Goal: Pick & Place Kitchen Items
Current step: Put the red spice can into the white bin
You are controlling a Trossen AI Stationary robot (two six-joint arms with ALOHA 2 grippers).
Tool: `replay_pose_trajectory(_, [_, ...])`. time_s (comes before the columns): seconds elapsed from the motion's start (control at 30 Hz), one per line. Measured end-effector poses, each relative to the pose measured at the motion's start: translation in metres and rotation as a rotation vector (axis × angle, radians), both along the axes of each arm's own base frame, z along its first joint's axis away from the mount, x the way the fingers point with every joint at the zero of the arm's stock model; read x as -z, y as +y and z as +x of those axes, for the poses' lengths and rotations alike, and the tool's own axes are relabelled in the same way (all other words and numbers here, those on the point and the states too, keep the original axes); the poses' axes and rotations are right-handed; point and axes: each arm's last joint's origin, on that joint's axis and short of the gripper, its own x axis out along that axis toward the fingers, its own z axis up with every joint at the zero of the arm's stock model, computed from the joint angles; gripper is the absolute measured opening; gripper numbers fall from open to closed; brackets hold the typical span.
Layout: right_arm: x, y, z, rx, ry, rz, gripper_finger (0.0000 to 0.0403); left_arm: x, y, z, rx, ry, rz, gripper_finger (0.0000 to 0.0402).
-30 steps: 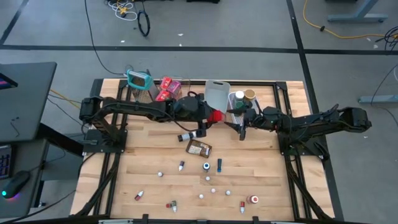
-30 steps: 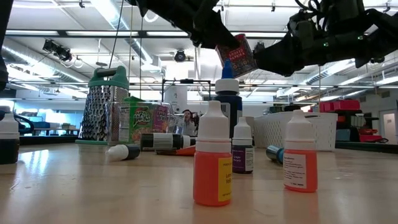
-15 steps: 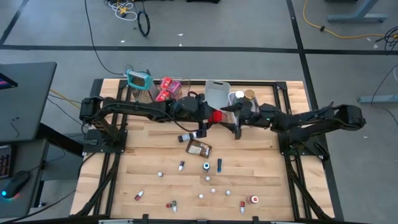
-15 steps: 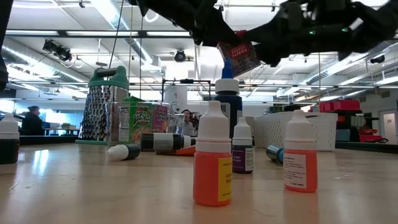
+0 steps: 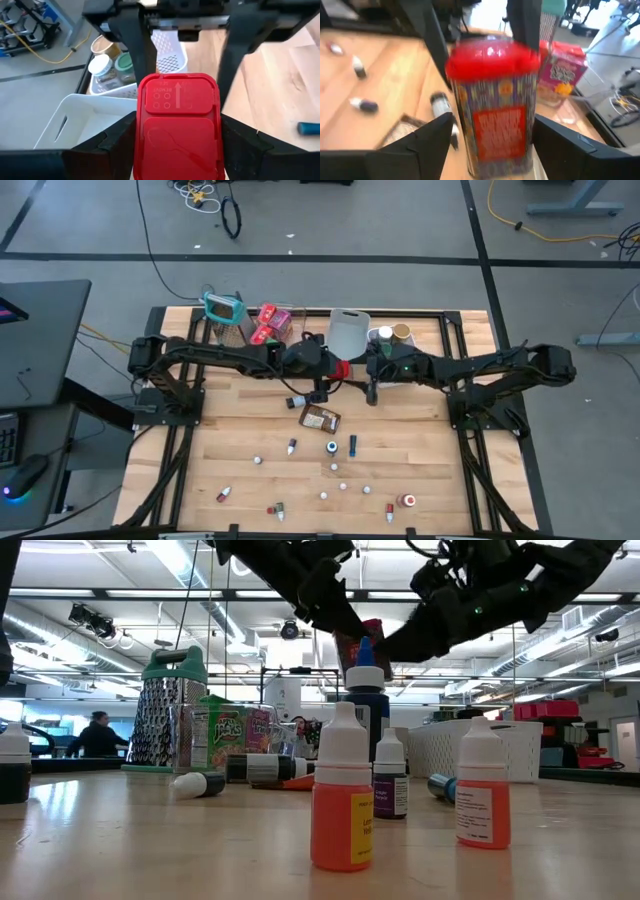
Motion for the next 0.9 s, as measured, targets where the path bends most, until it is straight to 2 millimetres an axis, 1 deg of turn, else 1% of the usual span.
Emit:
replay_pose_trajectory(0.1, [0.0021, -0.0014, -0.001, 0.019, 0.025, -0.02, 0.0263, -0.0004, 0.0004, 0.0001, 0.01, -0.004, -0.009, 0.0237])
replay_pose_trajectory(0.23, [-0.0006, -0.0016, 0.0, 0.019, -0.007, -0.027, 0.0254, -0.0022, 0.001, -0.0005, -0.017, -0.01, 0.004, 0.0238])
replay_pose_trajectory(0.4, [-0.0025, -0.0011, 0.0006, 0.002, -0.029, -0.025, 0.0244, -0.0019, 0.0003, -0.0004, -0.001, -0.011, -0.016, 0.0245])
replay_pose_trajectory(0.63, [-0.0055, 0.0001, 0.0017, -0.037, -0.065, -0.003, 0.0232, -0.0016, -0.0001, -0.0005, -0.001, -0.015, -0.044, 0.0239])
replay_pose_trajectory(0.9, [-0.0043, -0.0003, 0.0011, -0.022, -0.047, -0.02, 0.0201, -0.0018, 0.0001, -0.0004, -0.009, -0.02, -0.05, 0.0256])
